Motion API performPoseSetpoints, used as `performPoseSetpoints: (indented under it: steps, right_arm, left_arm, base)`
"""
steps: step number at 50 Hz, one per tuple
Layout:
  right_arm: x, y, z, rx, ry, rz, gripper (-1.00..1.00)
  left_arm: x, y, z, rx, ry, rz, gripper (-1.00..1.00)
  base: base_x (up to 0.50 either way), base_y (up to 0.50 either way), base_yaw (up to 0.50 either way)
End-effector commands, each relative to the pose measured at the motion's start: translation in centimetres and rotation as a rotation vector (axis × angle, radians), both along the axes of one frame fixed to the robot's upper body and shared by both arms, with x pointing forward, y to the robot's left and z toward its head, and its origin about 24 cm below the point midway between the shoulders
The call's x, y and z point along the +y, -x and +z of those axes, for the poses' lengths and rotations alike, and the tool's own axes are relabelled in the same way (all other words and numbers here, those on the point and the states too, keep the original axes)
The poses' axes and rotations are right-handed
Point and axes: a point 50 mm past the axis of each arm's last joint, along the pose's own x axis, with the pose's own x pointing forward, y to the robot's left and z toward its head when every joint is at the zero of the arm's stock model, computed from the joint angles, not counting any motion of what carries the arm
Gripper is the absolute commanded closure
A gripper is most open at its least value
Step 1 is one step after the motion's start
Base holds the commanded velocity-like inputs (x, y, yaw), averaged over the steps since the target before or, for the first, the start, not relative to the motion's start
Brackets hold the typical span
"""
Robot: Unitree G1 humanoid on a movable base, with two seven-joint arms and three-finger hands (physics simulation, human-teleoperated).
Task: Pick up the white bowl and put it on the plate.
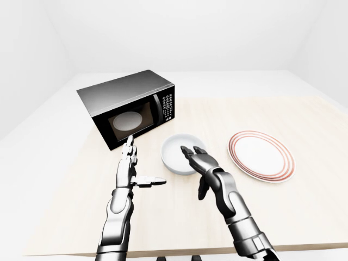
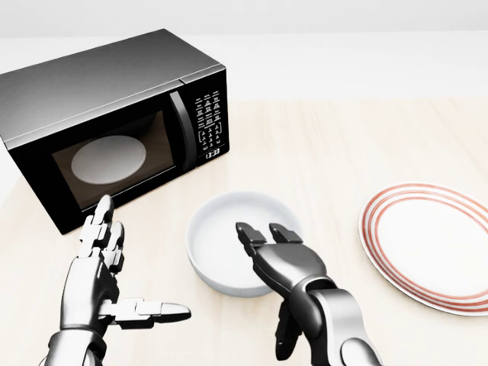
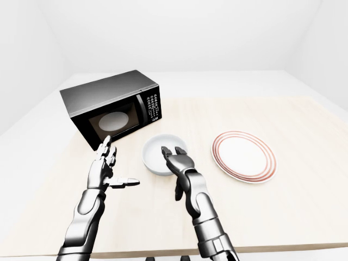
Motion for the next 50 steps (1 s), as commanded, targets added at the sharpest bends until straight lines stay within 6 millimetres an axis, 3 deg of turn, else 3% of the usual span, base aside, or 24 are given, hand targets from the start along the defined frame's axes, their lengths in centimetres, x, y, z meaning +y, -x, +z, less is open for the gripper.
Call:
performPoseSetpoints:
  steps: [1, 37, 38, 42, 50]
  right_arm:
    - [0.2, -0.1, -0.6, 0.01, 0.006, 0.001, -1.0]
    - [0.3, -0.2, -2.1, 0.033, 0.02, 0.004, -1.0]
    - [0.4, -0.1, -2.1, 0.035, 0.021, 0.007, -0.66]
    - [0.5, -0.1, -2.1, 0.031, 0.02, 0.009, 1.0]
    - [0.6, 0.0, -2.1, 0.027, 0.02, 0.013, 0.9]
  left_arm:
    - [0.0, 0.0, 0.0, 0.001, 0.001, 0.0, -1.0]
    - [0.0, 0.1, 0.0, -0.004, -0.003, -0.004, -1.0]
    - [0.0, 0.1, 0.0, -0.004, -0.003, -0.004, -1.0]
    - [0.0, 0.1, 0.1, -0.003, -0.002, -0.003, -1.0]
    - [0.0, 0.1, 0.1, -0.003, -0.002, -0.003, -1.0]
  base:
    - [0.0, 0.0, 0.0]
    - [0.0, 0.0, 0.0]
    - [0.0, 0.0, 0.0]
    - [0.0, 0.0, 0.0]
    - [0.0, 0.0, 0.0]
